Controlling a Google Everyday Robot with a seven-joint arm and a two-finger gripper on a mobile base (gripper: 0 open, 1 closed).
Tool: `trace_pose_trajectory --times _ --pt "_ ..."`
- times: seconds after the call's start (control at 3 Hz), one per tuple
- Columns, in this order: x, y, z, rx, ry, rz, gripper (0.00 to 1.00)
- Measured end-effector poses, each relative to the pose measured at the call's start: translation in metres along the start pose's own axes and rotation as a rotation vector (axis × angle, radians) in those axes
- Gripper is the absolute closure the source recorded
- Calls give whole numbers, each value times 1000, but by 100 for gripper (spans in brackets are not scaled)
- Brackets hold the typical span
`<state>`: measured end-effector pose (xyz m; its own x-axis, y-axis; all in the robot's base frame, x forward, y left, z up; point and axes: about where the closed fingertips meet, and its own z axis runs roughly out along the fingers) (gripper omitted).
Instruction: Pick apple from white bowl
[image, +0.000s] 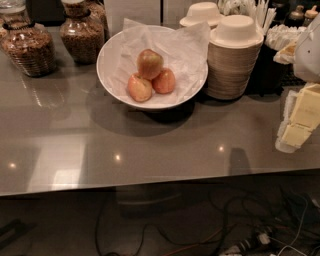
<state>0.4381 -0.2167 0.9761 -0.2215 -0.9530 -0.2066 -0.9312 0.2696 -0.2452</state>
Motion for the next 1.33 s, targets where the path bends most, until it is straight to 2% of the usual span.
trace_pose_trajectory --times 0.67,1.0,1.33 --pt "-3 -2 0 9 -19 0 0" --pt "-21 -13 13 32 -110 0 0" --pt "-57 -34 29 75 -244 2 0"
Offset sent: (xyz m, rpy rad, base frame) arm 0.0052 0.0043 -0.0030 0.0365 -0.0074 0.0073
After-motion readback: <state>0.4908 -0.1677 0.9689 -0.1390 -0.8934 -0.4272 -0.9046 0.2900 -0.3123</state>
